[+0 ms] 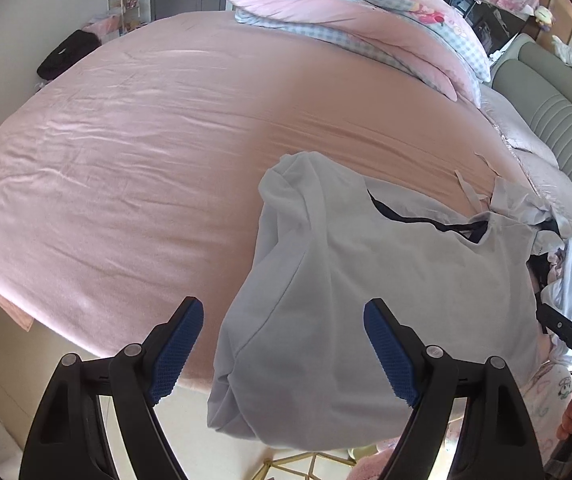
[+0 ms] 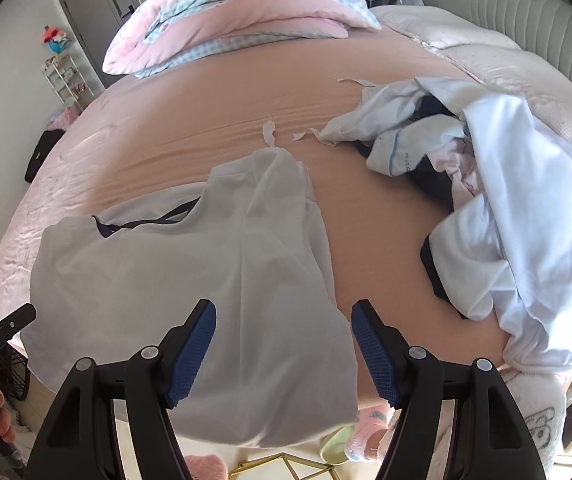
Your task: Fold clothes
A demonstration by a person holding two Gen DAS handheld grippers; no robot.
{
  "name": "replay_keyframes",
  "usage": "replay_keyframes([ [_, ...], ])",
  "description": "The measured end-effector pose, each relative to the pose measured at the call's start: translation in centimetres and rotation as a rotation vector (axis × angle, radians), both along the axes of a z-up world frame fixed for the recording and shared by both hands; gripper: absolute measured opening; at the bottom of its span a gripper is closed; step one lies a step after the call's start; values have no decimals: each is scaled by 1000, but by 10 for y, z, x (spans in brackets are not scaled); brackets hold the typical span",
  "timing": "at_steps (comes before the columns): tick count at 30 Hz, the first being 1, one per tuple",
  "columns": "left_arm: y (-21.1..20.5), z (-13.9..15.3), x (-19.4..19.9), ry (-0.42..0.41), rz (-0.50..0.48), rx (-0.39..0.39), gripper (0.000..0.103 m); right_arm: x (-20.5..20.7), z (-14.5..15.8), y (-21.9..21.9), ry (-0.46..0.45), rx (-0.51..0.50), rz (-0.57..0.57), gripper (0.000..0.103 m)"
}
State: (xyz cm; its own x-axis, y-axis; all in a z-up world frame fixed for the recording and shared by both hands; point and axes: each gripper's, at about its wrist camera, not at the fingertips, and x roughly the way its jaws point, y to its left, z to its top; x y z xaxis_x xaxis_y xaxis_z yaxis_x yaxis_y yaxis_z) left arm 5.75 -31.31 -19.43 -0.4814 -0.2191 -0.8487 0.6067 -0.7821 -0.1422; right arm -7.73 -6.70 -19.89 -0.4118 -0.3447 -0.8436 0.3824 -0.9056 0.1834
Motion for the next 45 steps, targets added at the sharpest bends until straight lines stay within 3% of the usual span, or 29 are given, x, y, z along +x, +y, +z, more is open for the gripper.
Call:
replay_keyframes([
  [10,-7,1,-33,-31,-39,-48,82,-29,1,-35,30,83,49,70],
  [28,-42,-7,-83,-48,-43,7,82,-75,4,-75,33,168,103,70],
  [40,-59,-25,-97,-19,-54,127,81,-110,-17,-85,-66,141,126,70],
  [45,-57,-28,-101,-39,-77,92,71,-122,-29,-82,-122,118,124,70],
])
